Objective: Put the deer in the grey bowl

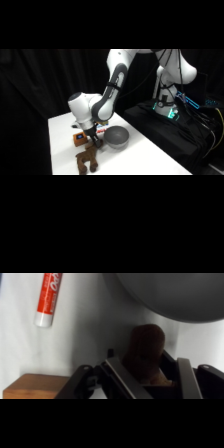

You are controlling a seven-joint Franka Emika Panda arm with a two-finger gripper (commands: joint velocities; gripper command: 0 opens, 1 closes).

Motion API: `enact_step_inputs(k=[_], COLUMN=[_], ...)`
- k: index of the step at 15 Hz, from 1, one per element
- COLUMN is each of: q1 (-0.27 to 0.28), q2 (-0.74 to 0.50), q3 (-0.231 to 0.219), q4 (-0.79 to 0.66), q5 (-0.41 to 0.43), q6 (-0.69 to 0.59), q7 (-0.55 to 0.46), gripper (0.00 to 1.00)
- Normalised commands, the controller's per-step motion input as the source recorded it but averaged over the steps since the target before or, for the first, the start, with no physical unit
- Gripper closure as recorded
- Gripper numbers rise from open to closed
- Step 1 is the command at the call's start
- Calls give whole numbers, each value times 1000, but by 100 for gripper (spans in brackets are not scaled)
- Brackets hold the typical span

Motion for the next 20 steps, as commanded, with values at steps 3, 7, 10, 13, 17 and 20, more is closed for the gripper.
enact_step_inputs(k=[3, 7, 10, 13, 17, 20], q1=[-75, -71, -44, 11, 85, 137], q2=[-81, -91, -126, -256, -465, -598], q3=[75, 71, 46, 8, -23, -48], q4=[-101, -106, -120, -187, -315, -379], q5=[111, 109, 87, 49, 0, -53], q6=[131, 116, 81, 16, -58, -122], q7=[-187, -180, -132, -41, 50, 116], gripper=[76, 94, 94, 92, 92, 92])
